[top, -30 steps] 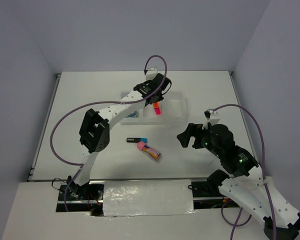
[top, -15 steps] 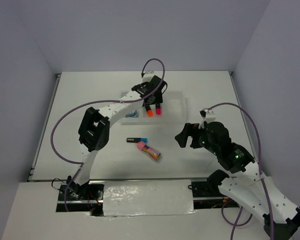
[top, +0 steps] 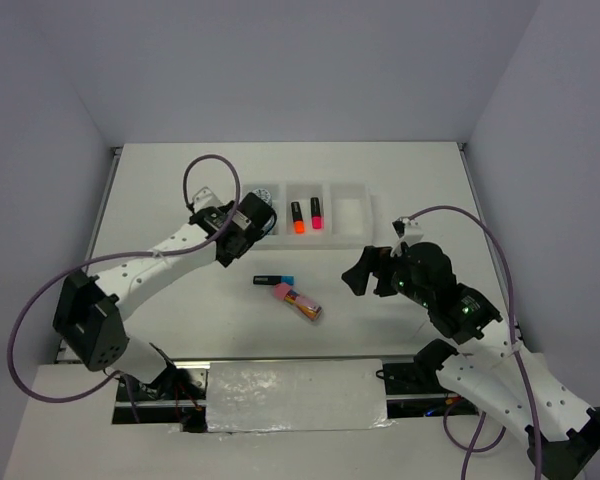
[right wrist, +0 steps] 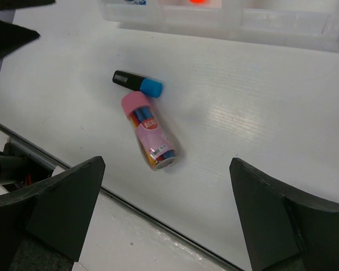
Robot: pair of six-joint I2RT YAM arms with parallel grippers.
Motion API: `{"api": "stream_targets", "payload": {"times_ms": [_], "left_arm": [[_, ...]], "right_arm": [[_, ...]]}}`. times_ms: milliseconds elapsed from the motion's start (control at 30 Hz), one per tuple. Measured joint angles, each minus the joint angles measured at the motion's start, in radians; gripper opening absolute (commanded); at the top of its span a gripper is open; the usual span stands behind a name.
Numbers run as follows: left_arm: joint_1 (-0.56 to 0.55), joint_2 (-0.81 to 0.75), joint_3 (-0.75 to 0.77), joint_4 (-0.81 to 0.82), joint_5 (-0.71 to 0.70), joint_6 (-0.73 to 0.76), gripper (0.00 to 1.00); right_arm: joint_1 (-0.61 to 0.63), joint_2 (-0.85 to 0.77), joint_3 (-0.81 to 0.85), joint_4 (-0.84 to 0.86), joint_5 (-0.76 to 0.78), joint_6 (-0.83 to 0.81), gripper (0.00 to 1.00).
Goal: Sort the stationery into containers
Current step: Pick up the pen from the center of the board.
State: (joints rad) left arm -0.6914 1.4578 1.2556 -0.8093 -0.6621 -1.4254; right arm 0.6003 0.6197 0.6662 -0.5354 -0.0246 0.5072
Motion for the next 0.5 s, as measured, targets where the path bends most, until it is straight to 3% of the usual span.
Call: {"api": "stream_targets", "payload": {"times_ms": [200, 333, 500], "left_arm": [[-0.001, 0.198, 0.065, -0.185, 0.066, -0.265, 0.66], [-0.004, 0.311, 0.129, -0.197, 0.131, -0.313, 0.65], [-0.021, 0.33, 0.109, -0.17, 0.209, -0.338, 0.6]], "right_arm": [[0.003, -0.022, -0.005, 0.006, -0.013, 0.017, 1.0], [0.003, -0.027, -0.005, 0.011, -0.016, 0.02, 1.0], [0.004, -0.027, -0.005, 0.011, -0.016, 0.019, 1.0]]}}
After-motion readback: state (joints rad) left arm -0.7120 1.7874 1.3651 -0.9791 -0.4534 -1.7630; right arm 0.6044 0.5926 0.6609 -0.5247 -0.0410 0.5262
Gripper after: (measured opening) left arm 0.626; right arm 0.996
